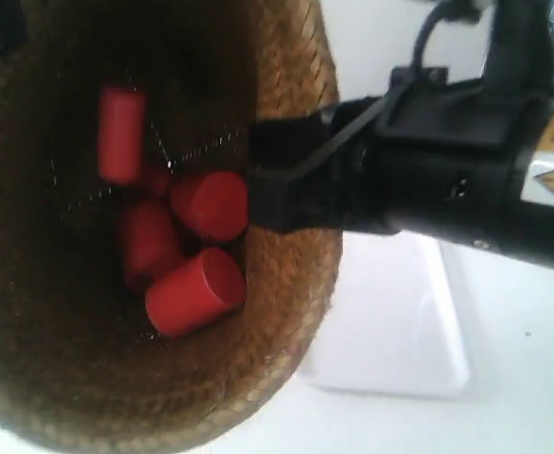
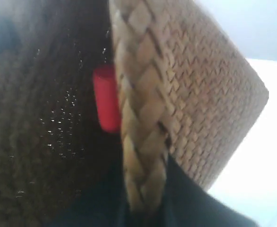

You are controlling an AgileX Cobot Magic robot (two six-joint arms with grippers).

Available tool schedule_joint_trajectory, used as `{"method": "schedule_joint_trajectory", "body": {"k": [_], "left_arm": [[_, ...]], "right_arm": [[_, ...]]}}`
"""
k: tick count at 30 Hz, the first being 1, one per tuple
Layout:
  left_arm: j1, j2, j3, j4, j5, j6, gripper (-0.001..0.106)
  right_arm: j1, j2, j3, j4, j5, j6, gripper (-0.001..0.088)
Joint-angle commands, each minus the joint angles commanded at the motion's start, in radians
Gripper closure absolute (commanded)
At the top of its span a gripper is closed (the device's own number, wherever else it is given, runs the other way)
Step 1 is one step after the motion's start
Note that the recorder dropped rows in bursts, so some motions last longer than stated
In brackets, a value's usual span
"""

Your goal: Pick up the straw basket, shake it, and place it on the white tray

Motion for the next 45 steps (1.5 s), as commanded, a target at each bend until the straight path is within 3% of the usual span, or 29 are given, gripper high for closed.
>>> {"method": "schedule_joint_trajectory", "body": {"k": [3, 6, 8, 10, 12, 16, 19, 21, 24, 27, 29, 32, 35, 38, 41, 45], "left_arm": [[0.000, -0.025, -0.014, 0.082, -0.069, 0.030, 0.105], [0.000, 0.051, 0.083, 0.085, -0.177, -0.002, 0.105], [0.000, 0.070, 0.069, 0.059, -0.155, -0.049, 0.105], [0.000, 0.045, 0.001, 0.020, -0.073, -0.030, 0.105], [0.000, 0.007, -0.066, 0.066, -0.045, -0.027, 0.105], [0.000, 0.018, 0.011, 0.206, -0.083, -0.087, 0.105], [0.000, 0.049, 0.040, 0.183, -0.137, -0.148, 0.105], [0.000, 0.028, -0.016, 0.131, -0.104, -0.148, 0.105], [0.000, -0.005, -0.081, 0.177, -0.062, -0.102, 0.105], [0.003, 0.034, 0.002, 0.276, -0.109, -0.139, 0.105], [0.003, 0.074, 0.037, 0.252, -0.122, -0.193, 0.105], [0.000, 0.052, -0.002, 0.167, -0.031, -0.165, 0.105], [0.000, 0.013, -0.044, 0.191, -0.005, -0.114, 0.105], [0.000, 0.043, 0.020, 0.258, -0.092, -0.074, 0.105], [0.000, 0.103, 0.062, 0.258, -0.121, -0.141, 0.105], [0.000, 0.116, -0.006, 0.270, -0.034, -0.141, 0.105]], "right_arm": [[0.016, -0.059, -0.006, -0.007, -0.073, -0.116, 0.0868], [-0.009, 0.079, 0.055, -0.007, -0.098, -0.229, 0.0868], [-0.038, 0.151, 0.035, 0.038, 0.000, -0.179, 0.0868], [-0.019, 0.126, -0.027, 0.082, 0.073, -0.119, 0.0868], [0.022, 0.058, -0.075, 0.082, 0.062, -0.152, 0.0868], [0.015, 0.050, -0.020, 0.070, -0.039, -0.260, 0.0868], [-0.036, 0.123, -0.001, 0.098, -0.027, -0.212, 0.0868], [-0.035, 0.091, -0.039, 0.117, 0.015, -0.131, 0.0868], [-0.005, 0.015, -0.062, 0.084, 0.027, -0.166, 0.0868], [-0.032, 0.073, 0.012, 0.014, -0.041, -0.205, 0.0868], [-0.058, 0.123, 0.035, 0.042, -0.062, -0.134, 0.0868], [-0.030, 0.078, -0.010, 0.081, -0.022, -0.015, 0.0868], [0.003, -0.012, -0.030, 0.074, -0.041, -0.108, 0.0868], [-0.024, 0.031, 0.009, 0.074, -0.035, -0.164, 0.0868], [-0.073, 0.136, 0.025, 0.091, 0.063, -0.109, 0.0868], [-0.079, 0.136, -0.043, 0.087, 0.221, -0.066, 0.0868]]}}
